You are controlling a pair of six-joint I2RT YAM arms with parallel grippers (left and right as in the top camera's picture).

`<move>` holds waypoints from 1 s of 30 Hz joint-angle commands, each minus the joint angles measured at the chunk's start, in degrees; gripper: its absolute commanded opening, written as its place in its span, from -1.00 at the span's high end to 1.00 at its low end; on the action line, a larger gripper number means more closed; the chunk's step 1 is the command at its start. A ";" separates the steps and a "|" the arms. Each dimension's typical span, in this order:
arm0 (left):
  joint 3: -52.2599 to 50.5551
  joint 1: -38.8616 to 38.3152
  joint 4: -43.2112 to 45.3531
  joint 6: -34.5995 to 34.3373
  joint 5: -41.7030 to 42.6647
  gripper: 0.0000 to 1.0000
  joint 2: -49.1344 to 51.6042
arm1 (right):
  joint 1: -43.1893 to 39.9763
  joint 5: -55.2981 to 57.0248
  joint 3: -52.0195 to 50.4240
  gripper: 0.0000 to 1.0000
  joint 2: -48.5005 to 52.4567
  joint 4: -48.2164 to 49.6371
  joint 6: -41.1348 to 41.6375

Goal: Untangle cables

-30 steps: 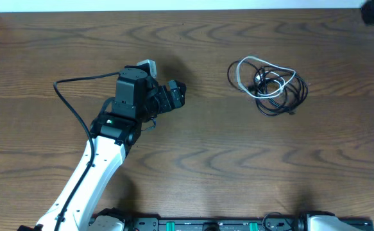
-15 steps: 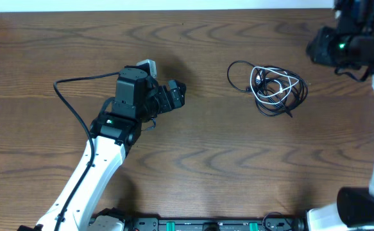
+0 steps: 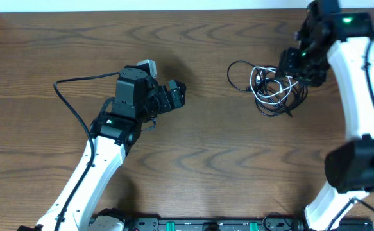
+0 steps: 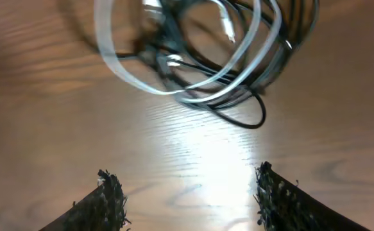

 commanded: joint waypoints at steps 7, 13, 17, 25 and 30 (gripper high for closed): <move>1.42 -0.07 0.04 0.57 0.61 -0.95 0.22 | -1.29 5.86 -14.34 -0.25 0.48 12.33 22.58; 1.42 -0.07 0.04 0.57 0.61 -0.94 0.22 | -0.46 -6.08 -21.86 0.47 0.48 29.57 22.64; 1.42 -0.07 0.04 0.57 0.61 -0.94 0.22 | 0.37 -9.75 -21.03 0.97 -0.33 34.05 23.10; 1.42 -0.07 0.02 0.57 0.61 -0.94 0.22 | 1.36 -9.73 -17.11 0.97 -8.81 34.18 23.43; 1.42 -0.07 0.04 0.57 0.61 -0.94 0.22 | 1.25 -8.76 -17.11 0.97 -19.06 32.74 19.76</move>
